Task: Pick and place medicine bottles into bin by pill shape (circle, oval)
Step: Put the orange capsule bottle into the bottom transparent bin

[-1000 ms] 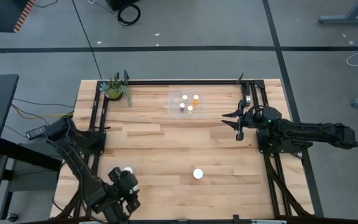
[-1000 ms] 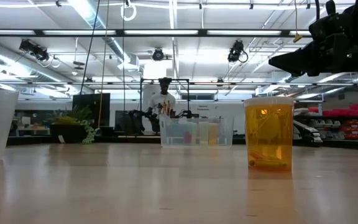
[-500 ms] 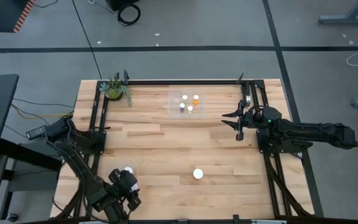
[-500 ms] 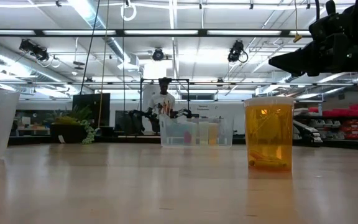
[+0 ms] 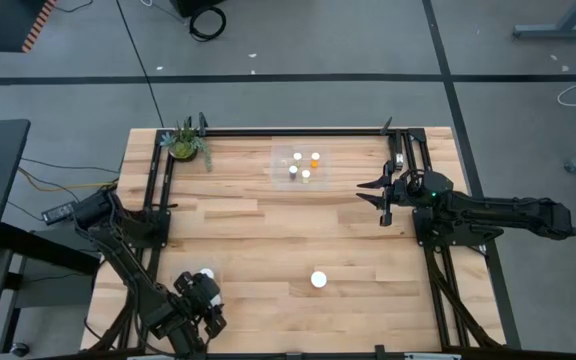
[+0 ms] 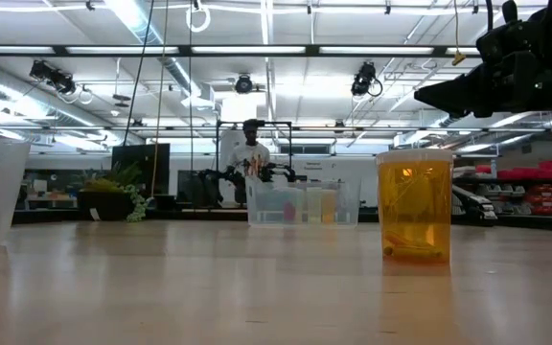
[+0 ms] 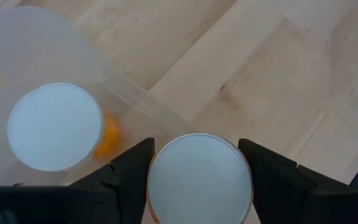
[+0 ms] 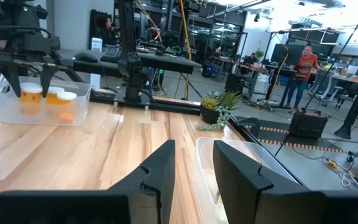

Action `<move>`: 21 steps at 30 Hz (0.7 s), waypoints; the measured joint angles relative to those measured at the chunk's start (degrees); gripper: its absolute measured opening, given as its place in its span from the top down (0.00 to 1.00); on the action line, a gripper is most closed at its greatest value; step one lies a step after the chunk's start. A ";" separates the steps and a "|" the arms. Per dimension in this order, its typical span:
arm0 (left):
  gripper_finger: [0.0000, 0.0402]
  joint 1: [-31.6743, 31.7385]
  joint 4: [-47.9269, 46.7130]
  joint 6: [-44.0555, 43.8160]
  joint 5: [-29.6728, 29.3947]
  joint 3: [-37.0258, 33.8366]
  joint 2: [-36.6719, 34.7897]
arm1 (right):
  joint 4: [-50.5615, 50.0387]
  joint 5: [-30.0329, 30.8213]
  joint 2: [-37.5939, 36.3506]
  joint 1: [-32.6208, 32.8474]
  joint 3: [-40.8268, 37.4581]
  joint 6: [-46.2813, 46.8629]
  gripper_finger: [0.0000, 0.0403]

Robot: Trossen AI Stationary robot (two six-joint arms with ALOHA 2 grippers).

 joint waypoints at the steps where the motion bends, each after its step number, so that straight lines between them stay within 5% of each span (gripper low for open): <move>1: 0.40 -0.08 0.01 -0.02 -0.02 0.00 0.00 | 0.00 -0.01 -0.01 0.00 0.00 0.00 0.71; 21: 0.35 -0.02 -0.31 -0.16 0.02 0.00 0.00 | 0.00 -0.02 0.00 0.00 0.00 0.00 0.71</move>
